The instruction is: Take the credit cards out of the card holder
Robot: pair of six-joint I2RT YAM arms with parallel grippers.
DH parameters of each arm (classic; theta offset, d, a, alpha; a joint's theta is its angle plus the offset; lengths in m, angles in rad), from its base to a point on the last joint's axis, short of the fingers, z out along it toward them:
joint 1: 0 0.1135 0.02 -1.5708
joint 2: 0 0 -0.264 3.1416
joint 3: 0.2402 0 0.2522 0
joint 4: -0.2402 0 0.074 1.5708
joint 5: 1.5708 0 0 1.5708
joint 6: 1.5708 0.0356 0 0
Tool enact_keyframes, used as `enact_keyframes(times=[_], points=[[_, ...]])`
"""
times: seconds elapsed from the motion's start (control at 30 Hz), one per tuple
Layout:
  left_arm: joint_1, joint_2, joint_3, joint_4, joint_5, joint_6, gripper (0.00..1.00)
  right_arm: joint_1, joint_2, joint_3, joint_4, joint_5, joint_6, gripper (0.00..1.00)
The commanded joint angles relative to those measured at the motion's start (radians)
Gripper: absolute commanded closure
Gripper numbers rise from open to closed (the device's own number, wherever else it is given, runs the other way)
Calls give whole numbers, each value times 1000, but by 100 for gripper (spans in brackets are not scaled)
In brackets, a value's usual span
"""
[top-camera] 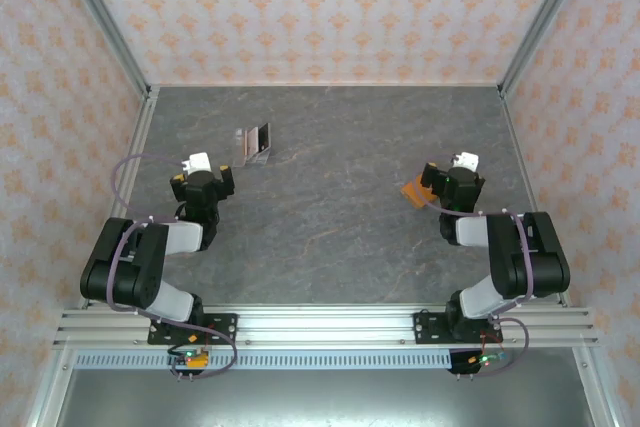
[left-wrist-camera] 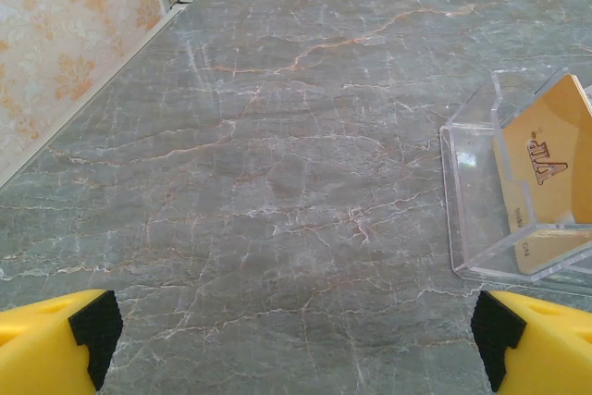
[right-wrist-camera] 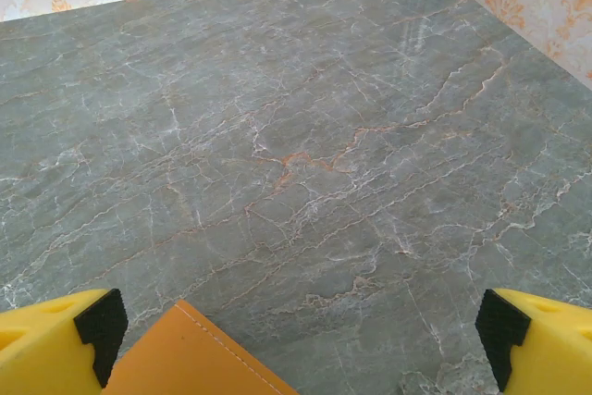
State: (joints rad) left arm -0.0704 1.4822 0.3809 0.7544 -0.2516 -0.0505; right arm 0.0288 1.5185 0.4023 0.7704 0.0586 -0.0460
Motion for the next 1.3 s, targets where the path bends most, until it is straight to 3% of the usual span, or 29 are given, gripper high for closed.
enact_keyframes(times=[0.0,0.8,1.07,1.27], points=[[-6,14,24,28,-37,20,0,-6,-1,20,-6,-6,11,1],[-7,4,31,11,-32,23,0,-6,-7,18,-3,2,12,1],[-9,-177,152,-344,-77,-20,0,-6,-191,206,-487,199,140,1],[-9,-341,310,-743,-83,-181,0,-6,-181,465,-969,155,321,1]])
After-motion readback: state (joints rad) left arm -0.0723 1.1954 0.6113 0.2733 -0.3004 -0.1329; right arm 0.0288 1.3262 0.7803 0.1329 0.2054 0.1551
